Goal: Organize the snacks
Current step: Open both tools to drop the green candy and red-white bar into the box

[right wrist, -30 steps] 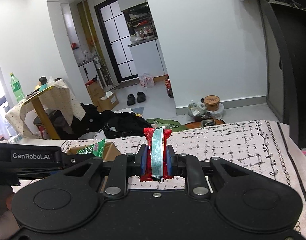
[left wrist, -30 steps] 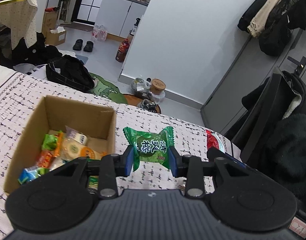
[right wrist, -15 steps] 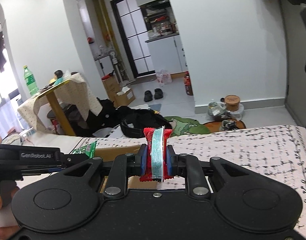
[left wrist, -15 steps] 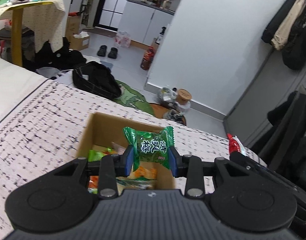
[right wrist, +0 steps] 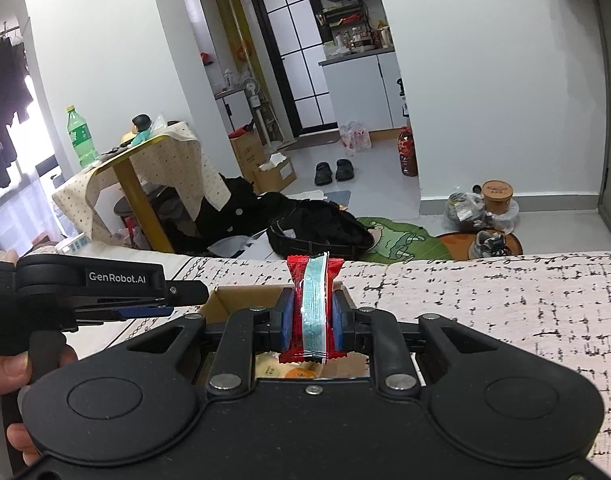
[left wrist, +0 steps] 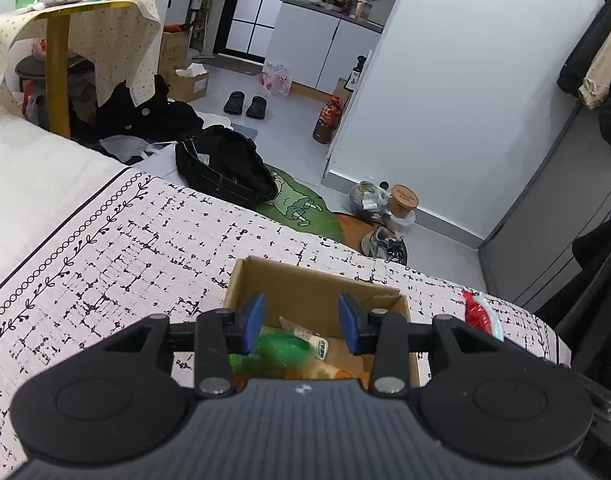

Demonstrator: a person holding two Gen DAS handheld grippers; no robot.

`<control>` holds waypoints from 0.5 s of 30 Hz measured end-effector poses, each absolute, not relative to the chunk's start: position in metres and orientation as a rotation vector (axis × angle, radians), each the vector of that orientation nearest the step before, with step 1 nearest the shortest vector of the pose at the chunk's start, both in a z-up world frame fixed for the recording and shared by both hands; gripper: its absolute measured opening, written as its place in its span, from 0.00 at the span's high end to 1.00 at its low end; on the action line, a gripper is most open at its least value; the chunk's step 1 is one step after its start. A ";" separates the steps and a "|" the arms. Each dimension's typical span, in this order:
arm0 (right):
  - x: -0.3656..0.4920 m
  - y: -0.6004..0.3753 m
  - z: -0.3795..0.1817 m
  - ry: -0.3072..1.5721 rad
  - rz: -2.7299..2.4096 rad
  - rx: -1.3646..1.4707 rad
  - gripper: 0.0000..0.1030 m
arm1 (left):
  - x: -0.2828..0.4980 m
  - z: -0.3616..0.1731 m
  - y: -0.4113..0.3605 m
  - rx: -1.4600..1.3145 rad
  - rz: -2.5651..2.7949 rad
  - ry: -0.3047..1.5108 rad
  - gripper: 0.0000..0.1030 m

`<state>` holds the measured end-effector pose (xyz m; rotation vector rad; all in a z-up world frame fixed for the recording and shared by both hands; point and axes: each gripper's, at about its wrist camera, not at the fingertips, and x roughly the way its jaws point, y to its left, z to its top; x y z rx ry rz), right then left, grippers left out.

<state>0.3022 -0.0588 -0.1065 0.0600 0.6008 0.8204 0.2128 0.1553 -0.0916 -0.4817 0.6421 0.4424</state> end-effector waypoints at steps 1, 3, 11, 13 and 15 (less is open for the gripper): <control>0.303 -0.058 -0.107 0.603 0.822 0.060 0.81 | 0.212 -0.092 0.156 -0.483 0.446 0.643 0.61; 0.304 -0.054 -0.107 0.607 0.824 0.060 0.81 | 0.209 -0.093 0.156 -0.481 0.452 0.647 0.60; 0.309 -0.030 -0.102 0.613 0.827 0.040 0.63 | 0.200 -0.091 0.154 -0.483 0.453 0.659 0.59; 0.306 -0.035 -0.101 0.602 0.827 0.040 0.62 | 0.198 -0.089 0.153 -0.479 0.455 0.657 0.56; 0.307 -0.043 -0.101 0.605 0.808 0.046 0.61 | 0.197 -0.088 0.151 -0.476 0.454 0.653 0.53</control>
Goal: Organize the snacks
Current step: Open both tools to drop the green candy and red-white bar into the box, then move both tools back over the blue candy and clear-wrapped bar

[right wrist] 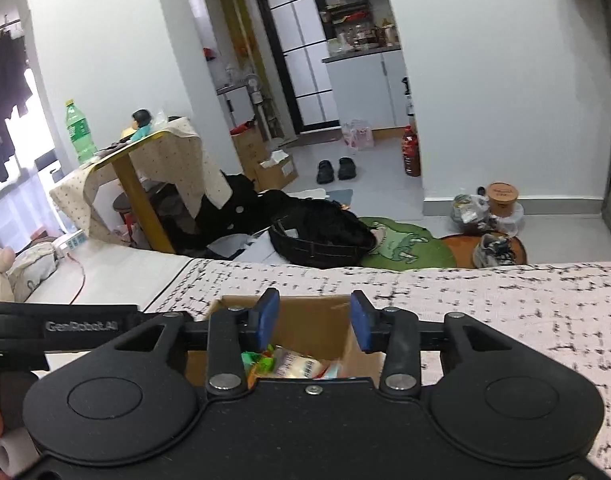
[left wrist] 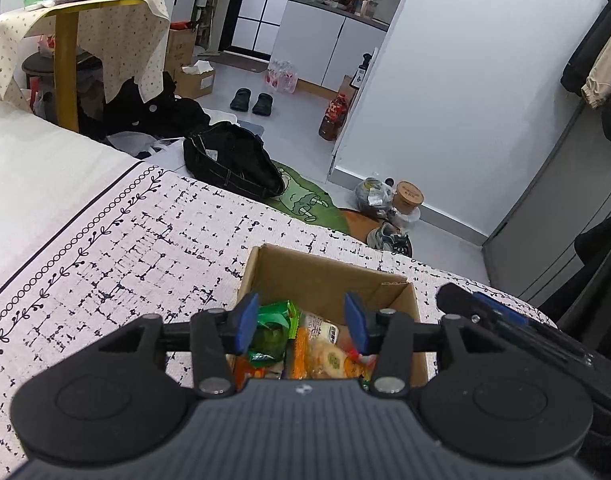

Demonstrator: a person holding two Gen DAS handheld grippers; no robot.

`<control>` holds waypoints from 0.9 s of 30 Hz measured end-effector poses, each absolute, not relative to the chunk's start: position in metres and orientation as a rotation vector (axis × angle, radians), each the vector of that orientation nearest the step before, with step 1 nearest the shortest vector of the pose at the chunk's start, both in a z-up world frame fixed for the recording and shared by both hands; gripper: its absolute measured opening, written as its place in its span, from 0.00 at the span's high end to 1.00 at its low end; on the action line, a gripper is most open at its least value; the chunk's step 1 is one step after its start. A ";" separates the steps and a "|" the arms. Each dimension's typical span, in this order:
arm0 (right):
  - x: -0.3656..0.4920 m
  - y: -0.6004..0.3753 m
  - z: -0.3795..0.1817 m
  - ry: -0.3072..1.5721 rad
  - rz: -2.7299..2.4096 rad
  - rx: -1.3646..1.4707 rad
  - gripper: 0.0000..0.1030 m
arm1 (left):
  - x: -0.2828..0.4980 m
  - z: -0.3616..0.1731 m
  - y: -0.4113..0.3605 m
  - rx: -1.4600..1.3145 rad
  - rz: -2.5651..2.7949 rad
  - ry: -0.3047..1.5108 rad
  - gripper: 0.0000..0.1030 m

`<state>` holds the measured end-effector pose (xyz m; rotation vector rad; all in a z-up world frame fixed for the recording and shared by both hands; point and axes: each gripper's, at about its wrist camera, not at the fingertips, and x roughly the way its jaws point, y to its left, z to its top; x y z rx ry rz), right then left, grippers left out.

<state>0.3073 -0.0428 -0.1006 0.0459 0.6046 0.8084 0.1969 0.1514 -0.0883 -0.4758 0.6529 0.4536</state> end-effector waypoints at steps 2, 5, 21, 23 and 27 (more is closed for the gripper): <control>0.310 -0.054 -0.100 0.613 0.792 0.066 0.61 | 0.196 -0.088 0.150 -0.473 0.449 0.652 0.51; 0.312 -0.071 -0.099 0.618 0.764 0.086 0.58 | 0.197 -0.089 0.147 -0.476 0.438 0.658 0.47; 0.299 -0.141 -0.105 0.652 0.674 0.122 0.26 | 0.203 -0.093 0.099 -0.438 0.375 0.692 0.18; 0.296 -0.150 -0.105 0.652 0.664 0.122 0.24 | 0.205 -0.094 0.092 -0.438 0.355 0.707 0.17; 0.292 -0.165 -0.108 0.659 0.653 0.121 0.18 | 0.206 -0.097 0.079 -0.428 0.338 0.724 0.15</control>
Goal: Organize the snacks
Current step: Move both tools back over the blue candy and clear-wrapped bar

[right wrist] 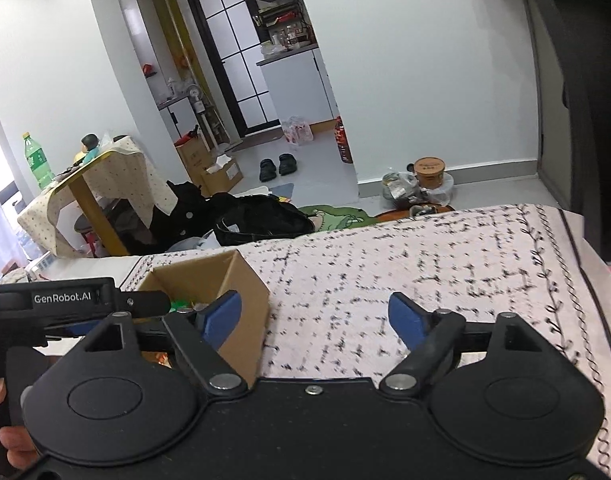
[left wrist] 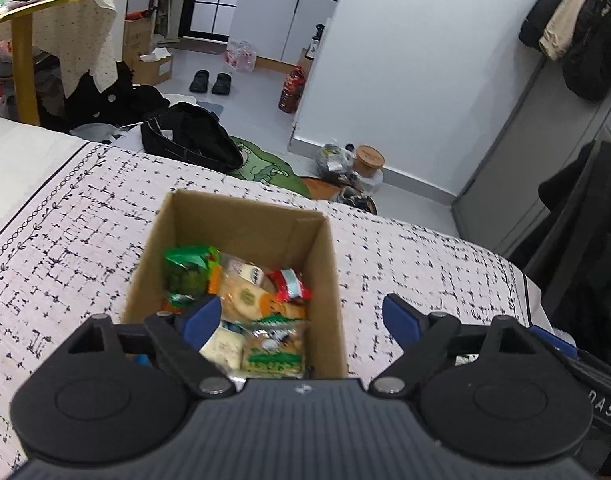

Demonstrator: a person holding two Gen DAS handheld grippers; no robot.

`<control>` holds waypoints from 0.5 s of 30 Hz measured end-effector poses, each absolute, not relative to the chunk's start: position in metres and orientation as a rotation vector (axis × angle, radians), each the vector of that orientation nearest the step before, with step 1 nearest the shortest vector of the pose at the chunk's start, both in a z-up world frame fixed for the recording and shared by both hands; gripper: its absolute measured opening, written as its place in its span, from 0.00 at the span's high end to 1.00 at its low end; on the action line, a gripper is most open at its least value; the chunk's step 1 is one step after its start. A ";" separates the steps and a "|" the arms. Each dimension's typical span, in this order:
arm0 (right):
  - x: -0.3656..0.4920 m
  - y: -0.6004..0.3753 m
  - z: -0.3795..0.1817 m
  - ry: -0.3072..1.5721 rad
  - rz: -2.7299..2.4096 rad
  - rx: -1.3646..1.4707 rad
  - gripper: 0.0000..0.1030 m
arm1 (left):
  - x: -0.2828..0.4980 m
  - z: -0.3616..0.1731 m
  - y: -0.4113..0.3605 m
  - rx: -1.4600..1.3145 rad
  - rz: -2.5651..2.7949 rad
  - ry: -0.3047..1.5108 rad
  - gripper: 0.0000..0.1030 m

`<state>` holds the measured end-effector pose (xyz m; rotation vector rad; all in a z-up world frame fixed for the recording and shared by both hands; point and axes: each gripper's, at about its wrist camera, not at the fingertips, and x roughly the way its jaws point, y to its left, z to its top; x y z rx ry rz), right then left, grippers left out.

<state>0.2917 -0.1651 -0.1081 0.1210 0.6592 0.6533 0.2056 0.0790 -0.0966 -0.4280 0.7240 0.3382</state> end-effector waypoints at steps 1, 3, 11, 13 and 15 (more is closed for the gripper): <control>0.290 -0.169 -0.109 0.660 0.652 0.124 0.17 | 0.205 -0.097 0.076 -0.426 0.334 0.724 0.15; 0.287 -0.175 -0.110 0.663 0.650 0.121 0.12 | 0.204 -0.098 0.069 -0.424 0.327 0.726 0.15; 0.276 -0.201 -0.118 0.678 0.628 0.119 0.04 | 0.197 -0.104 0.046 -0.407 0.308 0.754 0.11; 0.274 -0.207 -0.122 0.689 0.624 0.120 0.03 | 0.196 -0.106 0.039 -0.392 0.291 0.756 0.09; 0.272 -0.212 -0.126 0.702 0.624 0.118 0.03 | 0.195 -0.108 0.032 -0.372 0.280 0.760 0.08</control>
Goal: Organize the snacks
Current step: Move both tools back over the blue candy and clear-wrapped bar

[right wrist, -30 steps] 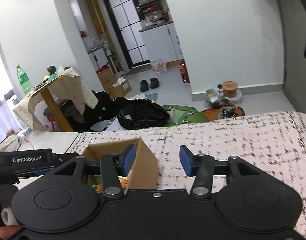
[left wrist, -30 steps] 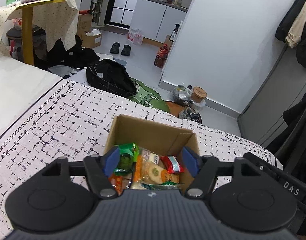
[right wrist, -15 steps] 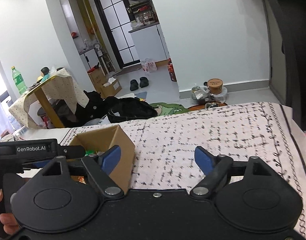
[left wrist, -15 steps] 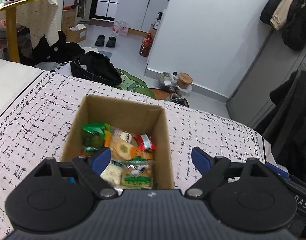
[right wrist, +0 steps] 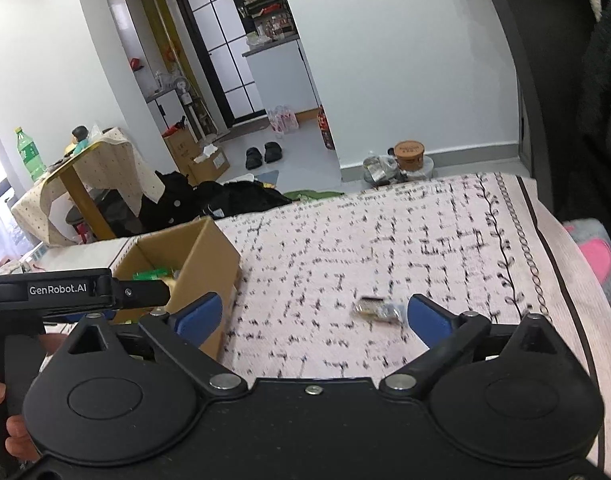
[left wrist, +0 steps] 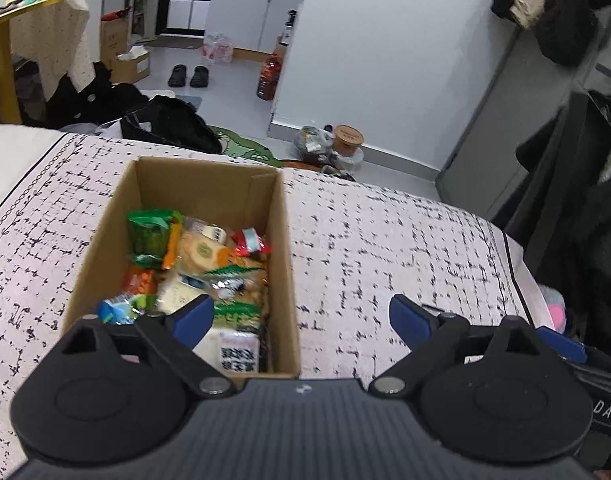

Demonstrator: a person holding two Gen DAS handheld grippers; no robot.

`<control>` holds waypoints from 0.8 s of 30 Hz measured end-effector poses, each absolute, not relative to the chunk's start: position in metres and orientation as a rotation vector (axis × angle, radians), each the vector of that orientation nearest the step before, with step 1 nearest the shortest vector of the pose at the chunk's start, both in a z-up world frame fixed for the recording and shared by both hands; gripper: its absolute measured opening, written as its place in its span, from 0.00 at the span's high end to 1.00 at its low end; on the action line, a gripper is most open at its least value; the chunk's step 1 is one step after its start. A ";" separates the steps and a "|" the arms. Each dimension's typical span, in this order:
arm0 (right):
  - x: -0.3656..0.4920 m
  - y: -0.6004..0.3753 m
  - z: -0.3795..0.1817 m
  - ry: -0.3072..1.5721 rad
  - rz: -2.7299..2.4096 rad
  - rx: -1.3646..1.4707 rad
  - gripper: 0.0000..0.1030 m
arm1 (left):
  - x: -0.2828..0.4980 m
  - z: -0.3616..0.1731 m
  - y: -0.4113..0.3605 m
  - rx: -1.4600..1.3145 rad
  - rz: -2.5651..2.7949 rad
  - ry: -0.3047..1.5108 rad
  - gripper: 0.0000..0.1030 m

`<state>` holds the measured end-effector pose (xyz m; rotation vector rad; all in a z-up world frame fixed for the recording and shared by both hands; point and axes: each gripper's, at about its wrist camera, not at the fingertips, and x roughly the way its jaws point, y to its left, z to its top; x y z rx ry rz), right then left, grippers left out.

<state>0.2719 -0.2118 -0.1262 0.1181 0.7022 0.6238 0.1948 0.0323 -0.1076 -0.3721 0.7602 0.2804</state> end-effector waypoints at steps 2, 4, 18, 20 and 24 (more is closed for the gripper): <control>0.270 -0.216 -0.130 0.715 0.624 0.117 0.03 | 0.195 -0.110 0.026 -0.360 0.270 0.770 0.07; 0.268 -0.221 -0.133 0.726 0.625 0.116 0.01 | 0.195 -0.113 0.020 -0.355 0.262 0.778 0.07; 0.259 -0.249 -0.152 0.777 0.590 0.131 0.00 | 0.188 -0.123 -0.017 -0.302 0.200 0.788 0.07; 0.259 -0.255 -0.154 0.779 0.581 0.133 0.00 | 0.188 -0.122 -0.022 -0.312 0.196 0.788 0.07; 0.258 -0.268 -0.157 0.785 0.558 0.139 0.00 | 0.187 -0.124 -0.030 -0.351 0.161 0.802 0.07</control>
